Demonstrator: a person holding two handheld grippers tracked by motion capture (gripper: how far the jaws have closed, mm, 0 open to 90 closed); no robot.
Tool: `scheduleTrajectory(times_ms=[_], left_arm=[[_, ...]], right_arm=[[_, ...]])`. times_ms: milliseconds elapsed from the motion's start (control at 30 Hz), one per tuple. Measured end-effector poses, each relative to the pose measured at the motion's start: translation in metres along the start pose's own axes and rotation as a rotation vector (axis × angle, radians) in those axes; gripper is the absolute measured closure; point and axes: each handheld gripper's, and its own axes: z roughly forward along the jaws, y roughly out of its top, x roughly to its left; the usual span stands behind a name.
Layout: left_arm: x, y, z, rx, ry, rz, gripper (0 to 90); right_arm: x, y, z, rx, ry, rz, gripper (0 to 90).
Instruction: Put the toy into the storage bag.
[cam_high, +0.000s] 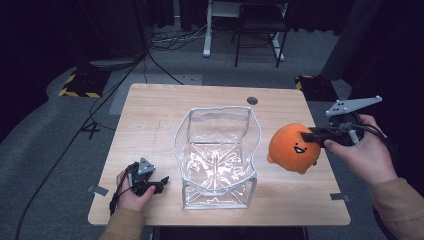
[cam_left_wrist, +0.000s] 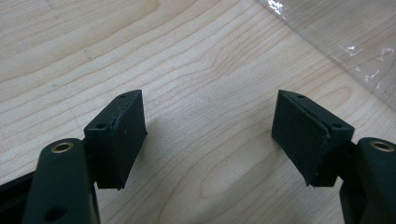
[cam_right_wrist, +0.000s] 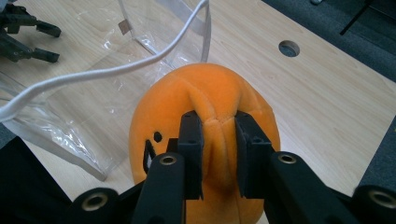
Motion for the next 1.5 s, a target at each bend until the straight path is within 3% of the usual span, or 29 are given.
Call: scheduleTrajectory(times_ms=[333,833,1133,1500], left_arm=[[0.000,0.000,0.000,0.000,0.001,0.000,26.4],[0.001,0.001,0.001,0.003,-0.002,0.003,26.4],[0.002,0.002,0.002,0.004,-0.004,0.006,26.4],[0.002,0.003,0.002,0.008,-0.003,0.007,26.4]], right_arm=[[0.000,0.030,-0.004,0.029,0.011,-0.023,76.3],[0.000,0.074,-0.016,0.057,-0.009,-0.051,77.2],[0.000,0.089,-0.022,0.047,-0.009,-0.053,77.3],[0.014,0.114,-0.027,0.021,0.006,-0.080,77.4]])
